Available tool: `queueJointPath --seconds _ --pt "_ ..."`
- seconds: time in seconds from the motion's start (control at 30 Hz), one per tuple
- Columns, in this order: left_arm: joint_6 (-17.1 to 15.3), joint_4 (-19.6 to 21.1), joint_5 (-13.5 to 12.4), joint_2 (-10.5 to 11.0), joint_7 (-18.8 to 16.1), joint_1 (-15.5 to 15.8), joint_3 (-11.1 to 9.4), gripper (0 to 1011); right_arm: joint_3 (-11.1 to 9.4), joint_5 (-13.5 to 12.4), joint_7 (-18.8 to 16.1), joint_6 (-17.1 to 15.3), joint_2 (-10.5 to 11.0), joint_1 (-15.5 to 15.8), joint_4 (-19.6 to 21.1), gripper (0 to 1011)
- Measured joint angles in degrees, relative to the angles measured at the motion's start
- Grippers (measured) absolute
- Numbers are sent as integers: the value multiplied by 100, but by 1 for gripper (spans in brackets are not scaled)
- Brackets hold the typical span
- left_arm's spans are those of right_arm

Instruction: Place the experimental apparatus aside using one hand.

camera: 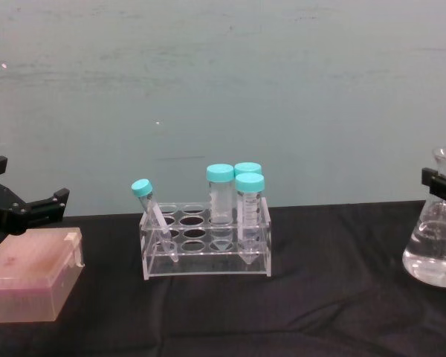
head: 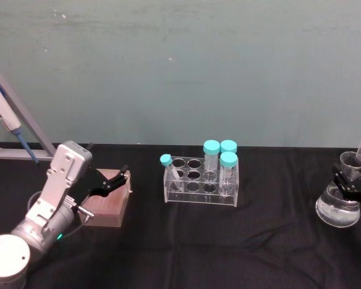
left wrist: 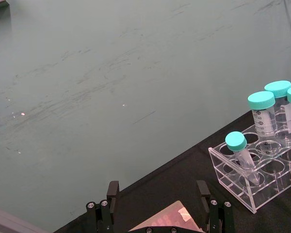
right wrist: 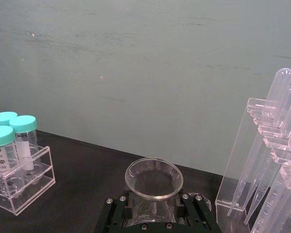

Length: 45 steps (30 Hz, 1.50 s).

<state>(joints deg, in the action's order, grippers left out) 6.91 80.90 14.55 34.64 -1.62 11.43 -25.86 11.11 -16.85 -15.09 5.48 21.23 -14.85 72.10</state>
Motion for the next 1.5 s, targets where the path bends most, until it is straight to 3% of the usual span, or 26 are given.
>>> queueJointPath --seconds 0.7,1.5 --pt "0 0 0 0 0 0 0 1000 -316 352 205 -81 -277 74 24 450" --pt "0 0 0 0 0 0 0 1000 -524 483 -10 -197 -453 -48 -207 450"
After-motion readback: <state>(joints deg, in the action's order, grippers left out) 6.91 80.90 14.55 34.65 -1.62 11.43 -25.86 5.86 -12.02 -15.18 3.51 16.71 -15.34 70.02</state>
